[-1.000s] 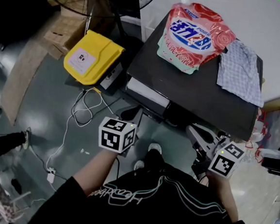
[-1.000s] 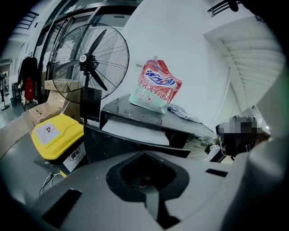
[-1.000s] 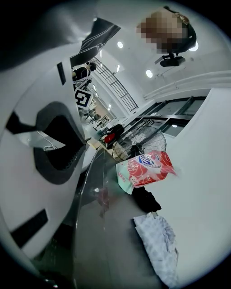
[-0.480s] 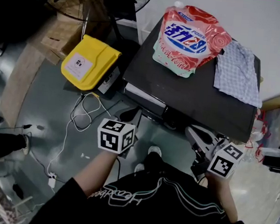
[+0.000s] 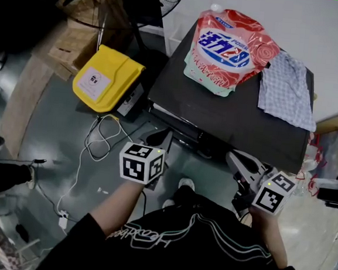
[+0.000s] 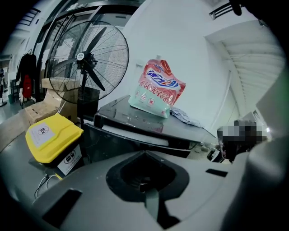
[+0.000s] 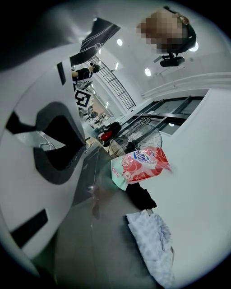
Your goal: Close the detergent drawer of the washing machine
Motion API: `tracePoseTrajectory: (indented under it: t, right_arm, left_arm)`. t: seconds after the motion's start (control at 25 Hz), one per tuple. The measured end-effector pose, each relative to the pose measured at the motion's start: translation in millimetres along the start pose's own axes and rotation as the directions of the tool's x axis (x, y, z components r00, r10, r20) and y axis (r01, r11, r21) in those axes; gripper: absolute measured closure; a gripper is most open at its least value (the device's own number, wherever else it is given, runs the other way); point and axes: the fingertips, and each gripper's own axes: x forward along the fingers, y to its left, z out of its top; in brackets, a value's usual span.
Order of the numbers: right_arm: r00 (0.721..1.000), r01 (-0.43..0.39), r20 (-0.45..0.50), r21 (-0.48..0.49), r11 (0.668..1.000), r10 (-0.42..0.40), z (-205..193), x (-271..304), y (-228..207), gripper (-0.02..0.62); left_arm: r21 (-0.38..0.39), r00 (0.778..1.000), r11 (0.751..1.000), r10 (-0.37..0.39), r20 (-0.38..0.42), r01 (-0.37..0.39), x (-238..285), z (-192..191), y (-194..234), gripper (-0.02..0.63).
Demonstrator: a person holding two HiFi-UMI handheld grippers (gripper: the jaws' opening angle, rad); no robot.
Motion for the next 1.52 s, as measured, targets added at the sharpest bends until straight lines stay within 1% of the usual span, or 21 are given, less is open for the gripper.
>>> tracePoseTrajectory:
  t: [0.08,0.16,0.28,0.4,0.56,0.64,0.84,1.04,1.12,1.24,1.32,1.44,1.52]
  right_arm:
    - [1.0,-0.001,-0.001,0.003,1.0,0.001,4,-1,-2,0.569]
    - [1.0,0.0,-0.001,0.005,1.0,0.0,7,-2,-6,0.569]
    - [1.0,0.012,0.001,0.009,1.0,-0.012,9,-5,-11,0.569]
    - [1.0,0.022,0.013,0.009,1.0,-0.022,7,-4,-11,0.569]
    - [0.999,0.021,0.024,-0.002,1.0,-0.021,5,-1,-9,0.569]
    - [0.999,0.021,0.028,-0.006,1.0,-0.021,6,-3,-9,0.569]
    - [0.999,0.028,0.034,-0.011,1.0,-0.028,7,-9,-5,0.569]
    - [0.998,0.035,0.049,-0.025,0.999,-0.033,18,-19,0,0.569]
    - [0.998,0.038,0.046,-0.034,0.999,-0.036,20,-21,2,0.569]
    - [0.999,0.029,0.042,-0.043,0.999,-0.028,23,-25,7,0.569]
    - [0.999,0.019,0.052,-0.046,0.999,-0.016,28,-30,11,0.569]
    - [0.998,0.008,0.067,-0.062,0.998,-0.004,35,-37,23,0.569]
    - [0.997,-0.005,0.074,-0.075,0.997,0.01,36,-39,35,0.569]
  left_arm:
    - [-0.01,1.0,1.0,0.014,-0.008,-0.014,10,8,1,0.583]
    - [-0.003,1.0,1.0,0.017,-0.012,-0.017,17,14,1,0.583]
    - [0.028,1.0,0.999,-0.017,-0.015,0.017,18,14,-1,0.583]
    - [0.025,0.999,0.999,-0.045,-0.021,0.046,18,15,1,0.583]
    - [0.037,0.999,0.999,-0.022,-0.029,0.023,23,14,3,0.583]
    - [0.037,0.999,0.999,-0.023,-0.027,0.024,26,16,2,0.583]
    - [0.01,0.999,0.999,-0.034,-0.043,0.035,34,22,5,0.583]
    - [-0.02,0.997,0.999,-0.037,-0.064,0.036,32,22,4,0.583]
    - [-0.026,0.998,0.999,-0.04,-0.057,0.038,32,22,3,0.583]
    - [-0.023,0.996,0.998,-0.061,-0.061,0.06,25,19,-4,0.583]
    - [-0.015,0.995,0.996,-0.084,-0.055,0.084,14,22,-16,0.583]
    - [-0.017,0.989,0.989,-0.149,-0.013,0.149,-13,37,-44,0.583]
    - [-0.015,0.979,0.979,-0.204,0.026,0.204,-37,47,-65,0.583]
